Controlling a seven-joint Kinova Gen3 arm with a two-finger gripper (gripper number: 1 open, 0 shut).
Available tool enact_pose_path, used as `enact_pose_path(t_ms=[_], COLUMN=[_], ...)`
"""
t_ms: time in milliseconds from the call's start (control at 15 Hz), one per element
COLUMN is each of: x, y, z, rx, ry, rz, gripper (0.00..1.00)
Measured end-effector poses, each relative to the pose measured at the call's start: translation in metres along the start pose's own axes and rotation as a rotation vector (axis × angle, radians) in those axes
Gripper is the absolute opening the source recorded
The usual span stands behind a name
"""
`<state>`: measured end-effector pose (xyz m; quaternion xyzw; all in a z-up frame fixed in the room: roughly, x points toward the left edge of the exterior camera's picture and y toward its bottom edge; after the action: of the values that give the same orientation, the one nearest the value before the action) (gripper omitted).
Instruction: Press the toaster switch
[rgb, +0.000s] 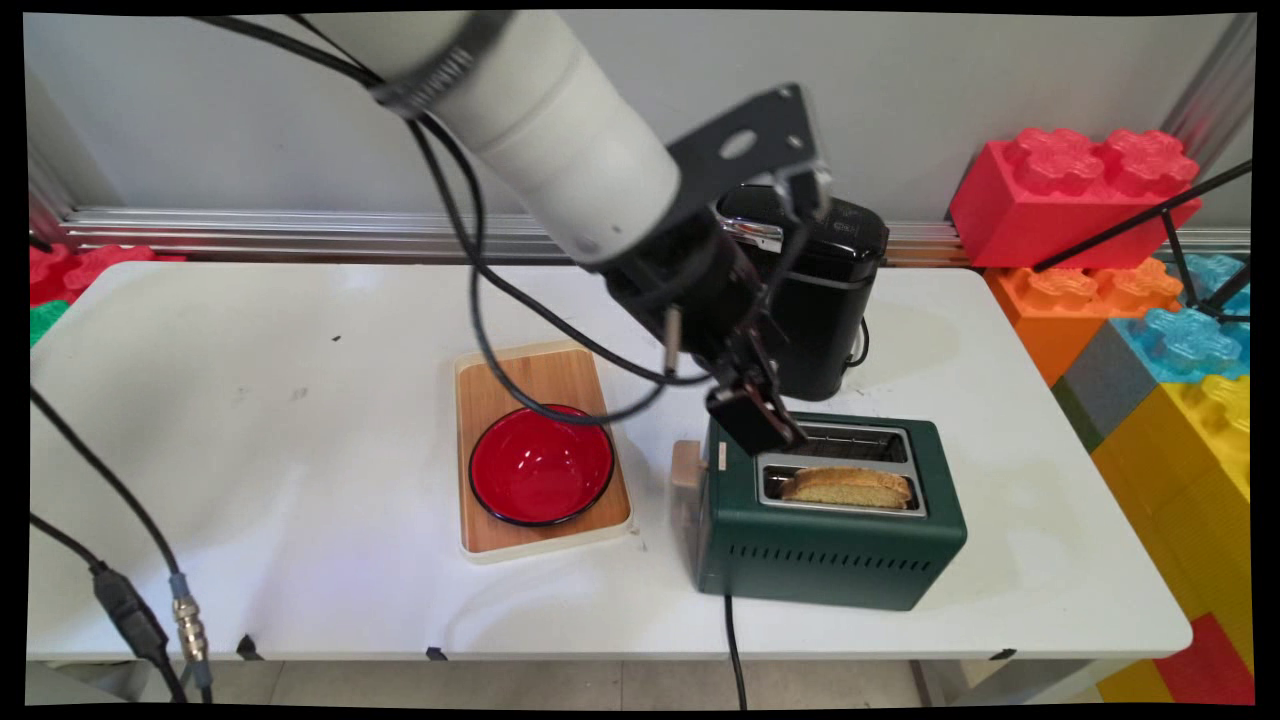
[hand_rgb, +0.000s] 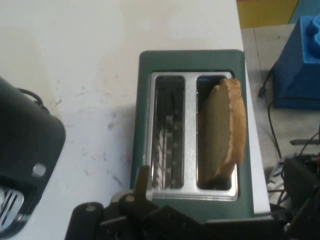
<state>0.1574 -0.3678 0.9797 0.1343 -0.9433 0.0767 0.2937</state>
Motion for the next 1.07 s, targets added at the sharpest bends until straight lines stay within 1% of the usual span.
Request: enact_pose_path(t_ms=[200, 400, 667, 800, 933, 1067], x=[-0.018, -0.043, -0.077, -0.09, -0.109, -0.13], y=[-0.01, -0.018, -0.028, -0.031, -0.035, -0.038], z=[-0.024, -0.045, -0.065, -0.07, -0.078, -0.084], rx=[-0.01, -0.023, -0.041, -0.044, -0.05, -0.055], ry=[0.017, 0.016, 0.03, 0.029, 0.025, 0.006], rz=[-0.016, -0.033, -0.043, -0.043, -0.04, -0.038], gripper=[1.0, 1.0, 1.0, 1.0, 1.0, 1.0])
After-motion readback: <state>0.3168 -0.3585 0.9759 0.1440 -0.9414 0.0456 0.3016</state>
